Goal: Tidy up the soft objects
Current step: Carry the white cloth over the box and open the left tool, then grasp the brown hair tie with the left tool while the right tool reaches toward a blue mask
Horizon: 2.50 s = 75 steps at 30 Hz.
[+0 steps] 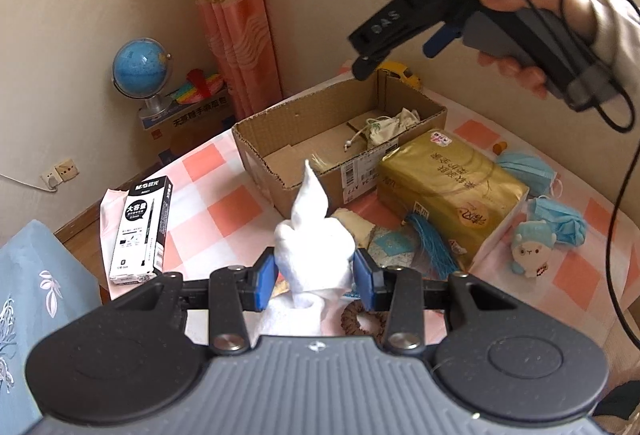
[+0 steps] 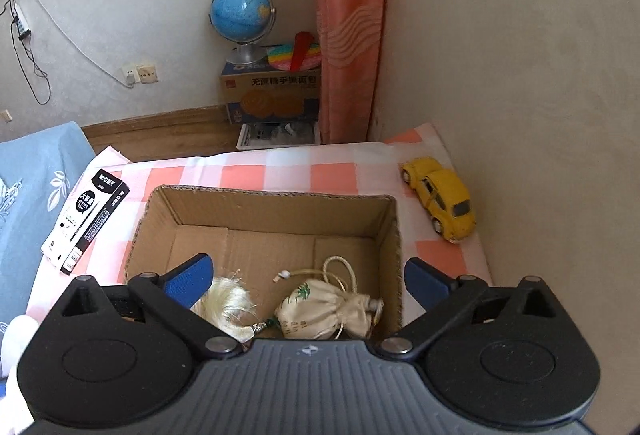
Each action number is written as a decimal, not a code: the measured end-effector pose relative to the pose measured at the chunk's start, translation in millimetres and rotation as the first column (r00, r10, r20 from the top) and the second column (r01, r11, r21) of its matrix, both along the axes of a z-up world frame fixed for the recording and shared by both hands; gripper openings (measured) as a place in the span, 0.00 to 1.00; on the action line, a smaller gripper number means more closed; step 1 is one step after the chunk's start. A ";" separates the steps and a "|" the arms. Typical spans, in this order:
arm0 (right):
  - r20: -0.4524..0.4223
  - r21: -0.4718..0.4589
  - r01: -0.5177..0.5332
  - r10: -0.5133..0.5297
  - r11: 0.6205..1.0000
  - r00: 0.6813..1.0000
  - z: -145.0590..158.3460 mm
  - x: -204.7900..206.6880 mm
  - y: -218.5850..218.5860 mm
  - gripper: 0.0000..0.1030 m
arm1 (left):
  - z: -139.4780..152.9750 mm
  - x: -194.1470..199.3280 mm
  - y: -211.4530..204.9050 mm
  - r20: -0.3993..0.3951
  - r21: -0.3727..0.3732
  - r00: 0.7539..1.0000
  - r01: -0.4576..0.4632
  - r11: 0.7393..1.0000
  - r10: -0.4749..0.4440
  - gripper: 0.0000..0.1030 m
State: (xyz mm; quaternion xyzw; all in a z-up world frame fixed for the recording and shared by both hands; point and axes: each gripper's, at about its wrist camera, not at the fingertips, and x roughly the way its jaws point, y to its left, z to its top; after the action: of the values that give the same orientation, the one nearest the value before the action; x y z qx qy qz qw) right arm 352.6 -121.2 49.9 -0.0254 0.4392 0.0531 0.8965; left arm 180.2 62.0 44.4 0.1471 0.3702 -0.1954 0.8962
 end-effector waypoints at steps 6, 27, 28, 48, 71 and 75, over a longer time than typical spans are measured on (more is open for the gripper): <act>0.041 -0.008 -0.008 0.008 1.000 0.999 1.0 -31.1 -13.8 1.00 | 3.6 13.0 -9.8 -0.014 -0.010 1.000 0.007 1.000 -0.007 0.39; 0.203 0.025 0.076 -0.079 0.997 0.976 -21.5 -184.6 -67.9 1.00 | 5.7 138.5 -80.5 -0.045 0.044 0.999 -0.025 0.999 0.027 0.39; 0.202 0.025 0.078 -0.081 0.997 0.976 -23.2 -187.7 -70.4 1.00 | 2.0 142.9 -82.7 -0.055 0.042 0.998 -0.028 0.999 0.031 0.39; 0.204 0.005 0.072 -0.071 0.997 0.976 -31.9 -209.1 -85.3 1.00 | -7.0 136.9 -74.3 -0.014 0.076 0.994 -0.108 0.991 0.109 0.88; 0.153 0.028 0.007 -0.011 1.000 0.988 -69.9 -247.2 -91.7 1.00 | -48.1 -33.8 -55.8 0.048 -0.027 0.994 -0.096 0.995 0.097 0.94; 0.150 0.044 -0.014 0.007 0.999 0.989 -78.1 -253.8 -89.6 1.00 | -69.8 -45.7 -55.8 0.057 -0.018 0.989 -0.133 0.991 0.134 0.93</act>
State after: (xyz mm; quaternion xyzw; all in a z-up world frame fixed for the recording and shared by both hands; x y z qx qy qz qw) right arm 98.8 -210.8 -28.3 -0.0114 0.3690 0.0657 0.9270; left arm 134.5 6.3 -25.5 0.1212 0.3515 -0.1331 0.9187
